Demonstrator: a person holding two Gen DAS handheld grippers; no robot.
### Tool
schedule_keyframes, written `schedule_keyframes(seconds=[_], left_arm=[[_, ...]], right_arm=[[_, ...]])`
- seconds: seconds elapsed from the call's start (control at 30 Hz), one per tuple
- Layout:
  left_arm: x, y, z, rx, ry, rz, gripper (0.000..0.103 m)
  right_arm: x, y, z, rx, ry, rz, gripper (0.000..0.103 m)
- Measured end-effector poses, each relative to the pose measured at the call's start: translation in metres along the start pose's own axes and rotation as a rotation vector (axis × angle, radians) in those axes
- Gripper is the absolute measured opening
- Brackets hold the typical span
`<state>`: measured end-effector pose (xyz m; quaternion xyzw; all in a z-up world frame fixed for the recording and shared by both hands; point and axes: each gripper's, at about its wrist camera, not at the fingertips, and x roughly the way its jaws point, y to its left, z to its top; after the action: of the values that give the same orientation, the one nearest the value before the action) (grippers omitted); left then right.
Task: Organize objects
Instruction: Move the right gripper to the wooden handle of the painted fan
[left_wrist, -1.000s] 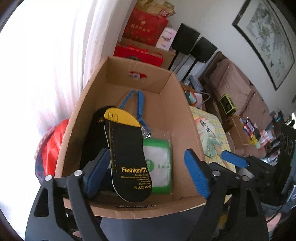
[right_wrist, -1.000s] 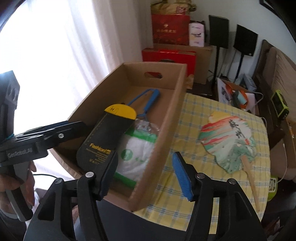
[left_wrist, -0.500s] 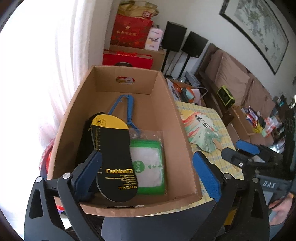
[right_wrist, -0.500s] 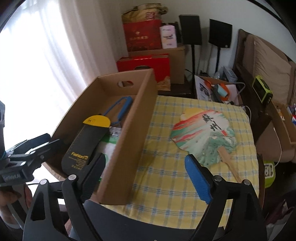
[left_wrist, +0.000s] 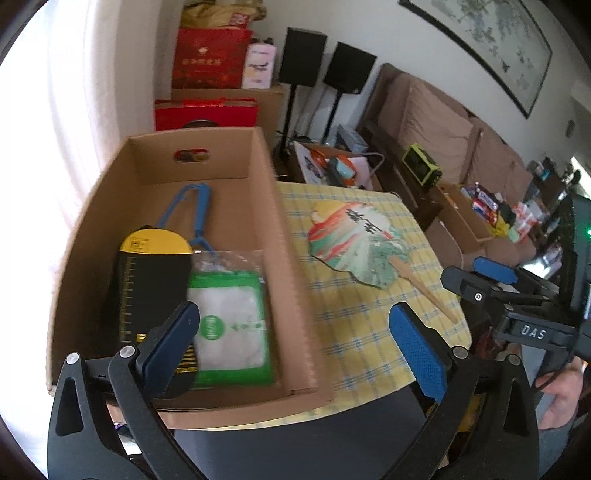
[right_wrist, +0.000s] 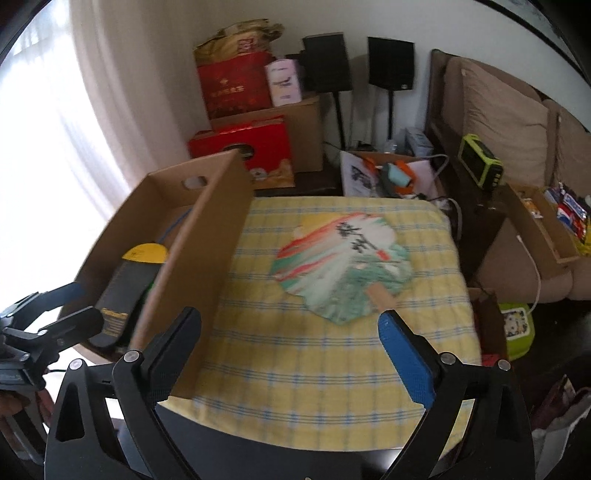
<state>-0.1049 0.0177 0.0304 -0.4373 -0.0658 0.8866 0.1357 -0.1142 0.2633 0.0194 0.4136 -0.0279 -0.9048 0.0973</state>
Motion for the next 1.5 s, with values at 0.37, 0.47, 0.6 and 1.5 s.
schedule_keyframes(seconds=[0.37, 0.47, 0.6, 1.5], left_arm=[[0.027, -0.054, 0.000, 0.065, 0.028, -0.057, 0.103], [0.034, -0.068, 0.002, 0.086, 0.020, -0.043, 0.103], [0.044, -0.084, 0.004, 0.109, 0.021, -0.047, 0.103], [0.145, -0.104, -0.028, 0.047, 0.177, -0.108, 0.103]], right_arm=[[-0.005, -0.059, -0.010, 0.052, -0.012, -0.083, 0.098], [-0.003, -0.070, -0.014, 0.051, -0.008, -0.112, 0.098], [0.004, -0.084, -0.020, 0.030, 0.010, -0.136, 0.098], [0.090, -0.123, -0.048, -0.076, 0.101, -0.057, 0.053]])
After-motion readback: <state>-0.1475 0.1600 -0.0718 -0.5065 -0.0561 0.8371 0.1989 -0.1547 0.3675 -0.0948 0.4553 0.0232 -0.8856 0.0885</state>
